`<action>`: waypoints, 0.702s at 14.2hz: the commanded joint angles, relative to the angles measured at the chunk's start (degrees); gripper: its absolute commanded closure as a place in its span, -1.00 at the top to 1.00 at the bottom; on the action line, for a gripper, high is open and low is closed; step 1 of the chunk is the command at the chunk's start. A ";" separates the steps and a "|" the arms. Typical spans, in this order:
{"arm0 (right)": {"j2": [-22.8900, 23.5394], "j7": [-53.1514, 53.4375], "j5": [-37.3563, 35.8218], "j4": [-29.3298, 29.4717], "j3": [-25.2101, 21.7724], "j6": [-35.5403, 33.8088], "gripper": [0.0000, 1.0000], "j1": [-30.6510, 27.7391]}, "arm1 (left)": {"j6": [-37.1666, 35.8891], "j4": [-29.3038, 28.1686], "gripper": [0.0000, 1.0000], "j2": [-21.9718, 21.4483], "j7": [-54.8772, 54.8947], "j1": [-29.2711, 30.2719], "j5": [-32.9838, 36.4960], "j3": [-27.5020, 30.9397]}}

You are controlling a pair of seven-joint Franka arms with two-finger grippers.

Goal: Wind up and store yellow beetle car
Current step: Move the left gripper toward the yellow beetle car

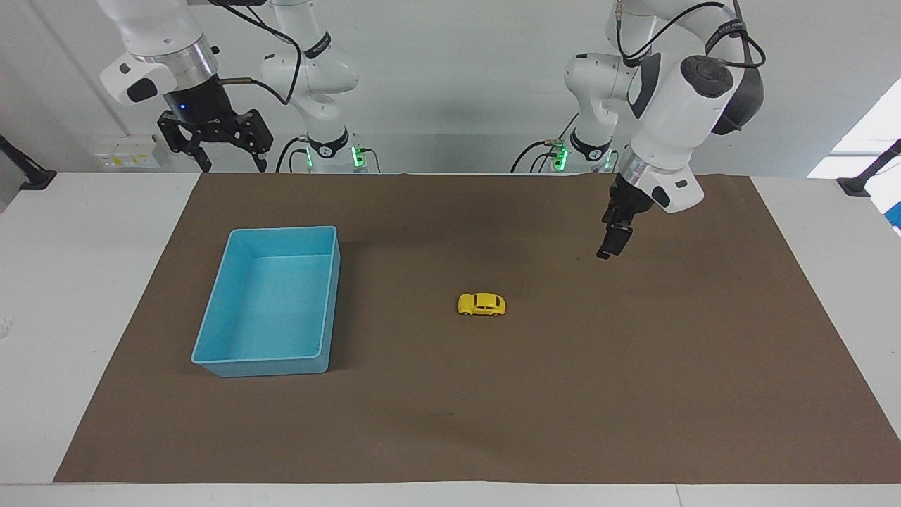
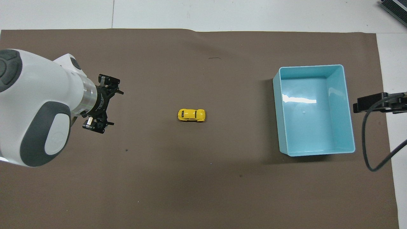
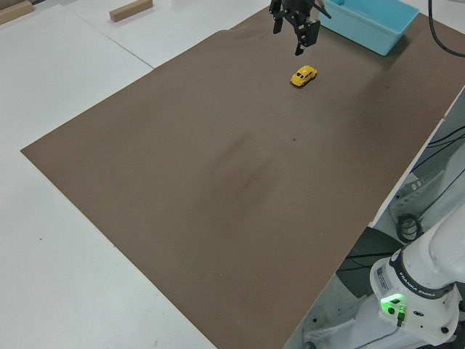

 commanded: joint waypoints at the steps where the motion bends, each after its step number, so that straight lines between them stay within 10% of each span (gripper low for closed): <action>1: -0.66 0.88 1.13 -0.40 0.23 -0.15 1.00 -0.46 | 4.80 -0.68 1.00 2.23 -12.77 -3.97 -0.48 1.05; 10: -0.66 0.88 1.04 -0.40 0.23 -0.06 1.00 -0.46 | 9.64 2.38 1.00 10.66 -26.43 -11.27 0.31 1.05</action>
